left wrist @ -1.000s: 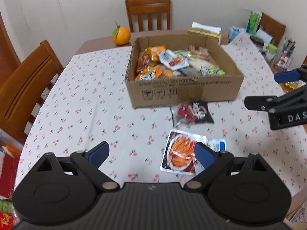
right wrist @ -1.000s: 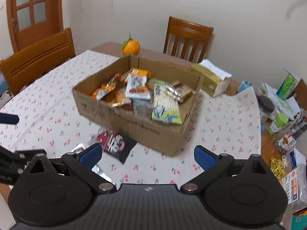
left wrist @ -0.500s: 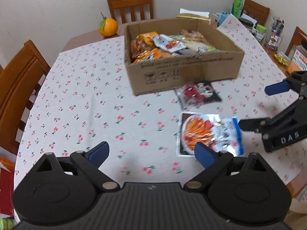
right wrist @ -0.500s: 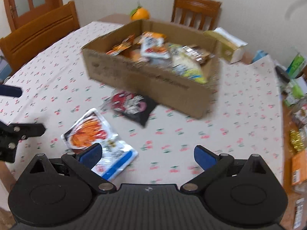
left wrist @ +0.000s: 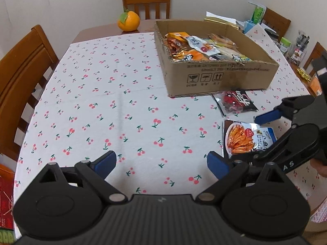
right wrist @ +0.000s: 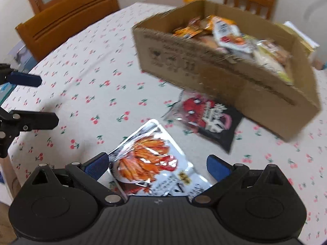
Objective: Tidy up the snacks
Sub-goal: 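Move both tools back out of the box toward the remaining snack packs, then grasp the orange fish-strip pack with the right tool while the left tool grasps the black beef jerky bag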
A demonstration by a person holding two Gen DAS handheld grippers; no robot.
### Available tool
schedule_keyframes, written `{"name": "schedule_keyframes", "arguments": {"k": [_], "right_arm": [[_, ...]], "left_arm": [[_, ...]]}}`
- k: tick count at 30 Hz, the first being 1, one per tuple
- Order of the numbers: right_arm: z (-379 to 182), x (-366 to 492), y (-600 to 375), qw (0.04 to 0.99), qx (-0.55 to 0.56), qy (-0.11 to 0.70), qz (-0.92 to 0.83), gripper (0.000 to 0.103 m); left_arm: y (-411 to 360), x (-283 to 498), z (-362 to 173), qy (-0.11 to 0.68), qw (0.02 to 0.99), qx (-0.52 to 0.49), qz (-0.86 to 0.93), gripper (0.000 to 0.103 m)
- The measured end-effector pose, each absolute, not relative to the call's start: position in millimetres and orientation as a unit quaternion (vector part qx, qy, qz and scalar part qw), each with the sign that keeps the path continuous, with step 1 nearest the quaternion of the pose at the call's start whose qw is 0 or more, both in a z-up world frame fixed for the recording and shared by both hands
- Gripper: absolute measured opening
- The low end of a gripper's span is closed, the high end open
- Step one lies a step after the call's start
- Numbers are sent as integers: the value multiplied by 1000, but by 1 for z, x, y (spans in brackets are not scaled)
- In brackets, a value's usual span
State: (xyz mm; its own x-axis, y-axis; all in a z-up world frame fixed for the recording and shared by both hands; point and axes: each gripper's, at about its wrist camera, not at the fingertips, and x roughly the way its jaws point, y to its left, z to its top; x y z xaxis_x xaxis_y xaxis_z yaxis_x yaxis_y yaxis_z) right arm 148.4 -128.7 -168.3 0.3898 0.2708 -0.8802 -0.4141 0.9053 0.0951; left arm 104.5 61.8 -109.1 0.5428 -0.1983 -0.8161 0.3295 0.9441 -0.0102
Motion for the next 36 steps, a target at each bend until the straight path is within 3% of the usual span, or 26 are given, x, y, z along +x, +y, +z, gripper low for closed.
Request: {"name": "schedule_keyframes", "arguments": {"k": [10, 22, 25, 28, 36], "right_arm": [[-172, 112, -100, 796, -166, 520, 262, 103], [-174, 119, -101, 802, -165, 505, 272, 103], [-173, 117, -104, 810, -159, 496, 270, 96], [-167, 117, -110, 819, -149, 490, 259, 79], [-163, 103, -140, 829, -137, 498, 213, 79]], "left_arm": [[63, 108, -110, 454, 878, 55, -142, 95], [49, 111, -107, 451, 878, 53, -151, 95], [45, 114, -108, 455, 875, 53, -156, 95], [38, 117, -109, 455, 873, 58, -164, 95], [2, 127, -112, 454, 863, 81, -207, 95]]}}
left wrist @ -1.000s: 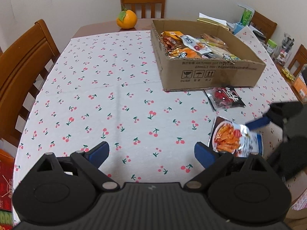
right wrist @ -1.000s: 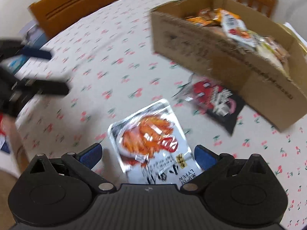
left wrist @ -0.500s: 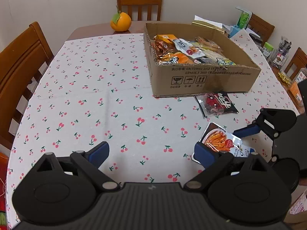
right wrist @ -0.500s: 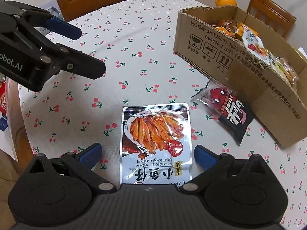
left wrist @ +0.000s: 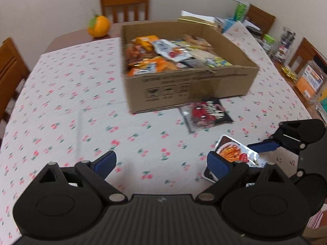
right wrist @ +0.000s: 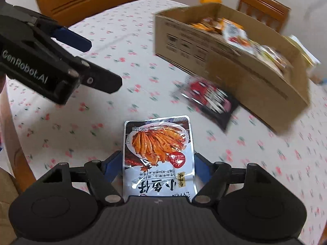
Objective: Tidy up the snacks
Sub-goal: 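Grasp the orange fish-strip pack with the right tool while the left tool grasps the black beef jerky bag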
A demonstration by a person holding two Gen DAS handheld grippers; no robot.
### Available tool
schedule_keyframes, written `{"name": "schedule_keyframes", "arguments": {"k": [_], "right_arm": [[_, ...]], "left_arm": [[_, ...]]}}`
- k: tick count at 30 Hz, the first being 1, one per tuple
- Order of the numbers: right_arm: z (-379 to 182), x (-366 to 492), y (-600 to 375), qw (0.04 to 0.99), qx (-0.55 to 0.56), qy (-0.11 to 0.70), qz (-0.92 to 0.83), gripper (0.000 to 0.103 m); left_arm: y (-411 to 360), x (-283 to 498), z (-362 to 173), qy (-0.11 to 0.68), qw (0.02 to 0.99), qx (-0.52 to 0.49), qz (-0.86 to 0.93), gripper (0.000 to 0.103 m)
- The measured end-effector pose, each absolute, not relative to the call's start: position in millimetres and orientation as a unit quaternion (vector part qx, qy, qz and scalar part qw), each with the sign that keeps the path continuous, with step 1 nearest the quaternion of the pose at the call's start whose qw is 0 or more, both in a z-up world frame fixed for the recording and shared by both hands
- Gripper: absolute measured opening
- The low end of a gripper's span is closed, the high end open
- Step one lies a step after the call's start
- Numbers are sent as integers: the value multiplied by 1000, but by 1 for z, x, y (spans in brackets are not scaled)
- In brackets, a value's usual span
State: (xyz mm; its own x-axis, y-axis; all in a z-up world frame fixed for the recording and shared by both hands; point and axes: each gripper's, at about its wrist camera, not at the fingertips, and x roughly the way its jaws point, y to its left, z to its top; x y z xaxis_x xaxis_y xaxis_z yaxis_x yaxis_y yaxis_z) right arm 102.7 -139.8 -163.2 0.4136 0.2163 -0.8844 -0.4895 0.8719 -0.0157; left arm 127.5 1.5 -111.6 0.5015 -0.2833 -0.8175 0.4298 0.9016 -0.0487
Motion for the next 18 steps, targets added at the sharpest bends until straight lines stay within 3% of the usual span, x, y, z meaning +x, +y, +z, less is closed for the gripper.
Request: {"name": "schedule_keyframes", "arguments": {"k": [18], "right_arm": [[-164, 76, -228, 852, -61, 510, 100, 80]], "left_arm": [[-108, 164, -152, 462, 825, 150, -287, 95]]}}
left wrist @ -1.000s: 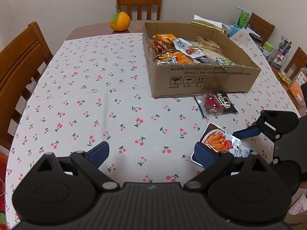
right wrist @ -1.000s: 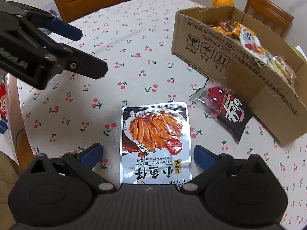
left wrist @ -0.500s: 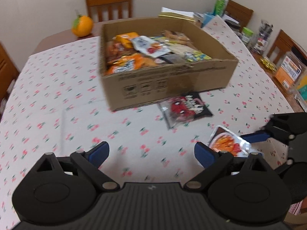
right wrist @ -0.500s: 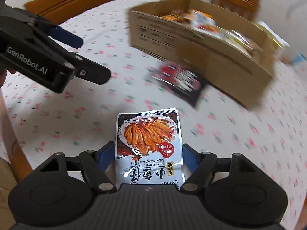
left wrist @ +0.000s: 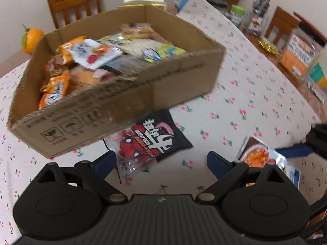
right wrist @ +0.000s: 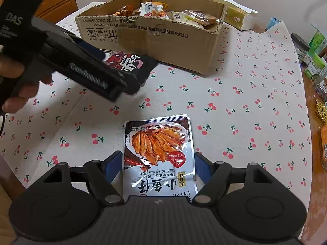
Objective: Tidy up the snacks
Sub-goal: 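Grasp the orange fish-strip pack with the right tool while the left tool grasps the black beef jerky bag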
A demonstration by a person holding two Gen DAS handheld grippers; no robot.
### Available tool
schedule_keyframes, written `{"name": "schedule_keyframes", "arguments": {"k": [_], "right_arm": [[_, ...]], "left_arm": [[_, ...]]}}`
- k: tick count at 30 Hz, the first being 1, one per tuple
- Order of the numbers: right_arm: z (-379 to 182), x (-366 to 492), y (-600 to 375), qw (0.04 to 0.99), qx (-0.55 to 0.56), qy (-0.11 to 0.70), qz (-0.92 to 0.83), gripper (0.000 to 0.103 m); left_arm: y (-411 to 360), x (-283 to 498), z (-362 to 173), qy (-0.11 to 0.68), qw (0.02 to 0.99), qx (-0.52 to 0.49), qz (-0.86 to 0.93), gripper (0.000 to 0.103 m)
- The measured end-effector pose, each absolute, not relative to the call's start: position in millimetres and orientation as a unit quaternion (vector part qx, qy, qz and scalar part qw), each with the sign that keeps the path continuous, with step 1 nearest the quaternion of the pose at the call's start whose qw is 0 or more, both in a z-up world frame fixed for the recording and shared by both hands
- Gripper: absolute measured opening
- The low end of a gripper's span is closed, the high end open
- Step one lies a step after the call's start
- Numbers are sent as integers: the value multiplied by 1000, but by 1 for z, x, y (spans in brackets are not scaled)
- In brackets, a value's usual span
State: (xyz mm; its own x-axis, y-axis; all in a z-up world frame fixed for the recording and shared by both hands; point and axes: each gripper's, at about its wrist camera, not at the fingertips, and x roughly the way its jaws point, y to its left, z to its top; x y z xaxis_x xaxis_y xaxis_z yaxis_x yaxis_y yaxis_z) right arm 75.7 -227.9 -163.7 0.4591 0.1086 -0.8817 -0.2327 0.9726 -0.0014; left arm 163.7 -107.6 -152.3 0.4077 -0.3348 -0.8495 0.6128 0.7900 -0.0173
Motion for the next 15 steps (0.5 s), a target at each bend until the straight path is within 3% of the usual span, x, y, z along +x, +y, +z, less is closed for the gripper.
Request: {"name": "schedule_keyframes", "arguments": {"k": [5, 15], "right_arm": [[-162, 74, -234, 853, -61, 508, 102, 80], [-164, 73, -241, 856, -57, 505, 95, 81]], "left_arm": [[-115, 143, -152, 487, 791, 141, -343, 96], [-133, 165, -151, 417, 822, 206, -329, 95]]}}
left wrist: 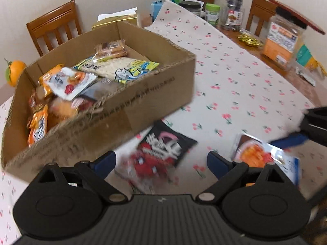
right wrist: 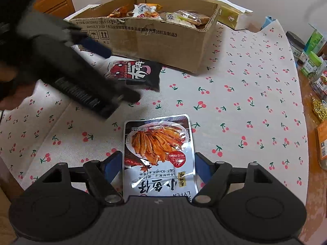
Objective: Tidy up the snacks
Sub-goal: 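Grasp the orange fish-strip pack with the right tool while the left tool grasps the black beef jerky bag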
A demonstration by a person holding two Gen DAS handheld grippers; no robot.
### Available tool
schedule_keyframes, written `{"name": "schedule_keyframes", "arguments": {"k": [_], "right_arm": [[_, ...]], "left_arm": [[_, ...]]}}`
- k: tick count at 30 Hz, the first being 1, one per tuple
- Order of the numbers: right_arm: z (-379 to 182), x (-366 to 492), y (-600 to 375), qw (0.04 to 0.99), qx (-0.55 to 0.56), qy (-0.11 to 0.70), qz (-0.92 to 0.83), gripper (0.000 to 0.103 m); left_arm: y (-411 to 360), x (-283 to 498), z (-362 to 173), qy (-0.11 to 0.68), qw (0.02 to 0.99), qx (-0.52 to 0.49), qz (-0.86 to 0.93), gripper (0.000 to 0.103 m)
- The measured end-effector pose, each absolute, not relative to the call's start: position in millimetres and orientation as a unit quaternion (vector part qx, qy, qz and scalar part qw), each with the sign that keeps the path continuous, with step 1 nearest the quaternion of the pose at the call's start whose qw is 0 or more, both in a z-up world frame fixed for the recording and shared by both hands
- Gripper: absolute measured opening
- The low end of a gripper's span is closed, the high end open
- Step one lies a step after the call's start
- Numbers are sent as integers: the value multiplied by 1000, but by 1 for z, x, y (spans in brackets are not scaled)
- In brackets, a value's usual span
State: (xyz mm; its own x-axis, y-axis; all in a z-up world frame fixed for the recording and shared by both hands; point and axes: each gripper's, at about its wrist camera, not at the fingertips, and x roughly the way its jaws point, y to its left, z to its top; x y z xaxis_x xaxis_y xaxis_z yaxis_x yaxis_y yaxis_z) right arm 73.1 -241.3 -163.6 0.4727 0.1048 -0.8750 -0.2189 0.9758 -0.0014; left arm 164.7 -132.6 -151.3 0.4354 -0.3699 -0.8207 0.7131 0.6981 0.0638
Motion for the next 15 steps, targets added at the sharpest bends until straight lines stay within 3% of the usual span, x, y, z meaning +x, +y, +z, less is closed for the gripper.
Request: {"name": "schedule_keyframes", "arguments": {"k": [8, 12, 15], "right_arm": [[-164, 73, -243, 858, -50, 504, 87, 82], [-164, 72, -242, 859, -49, 502, 84, 82], [-163, 73, -241, 858, -51, 505, 84, 82]], "left_arm": [[-137, 159, -157, 459, 775, 194, -388, 96], [-142, 156, -160, 444, 786, 219, -371, 95], [-141, 160, -158, 446, 792, 201, -366, 87]]}}
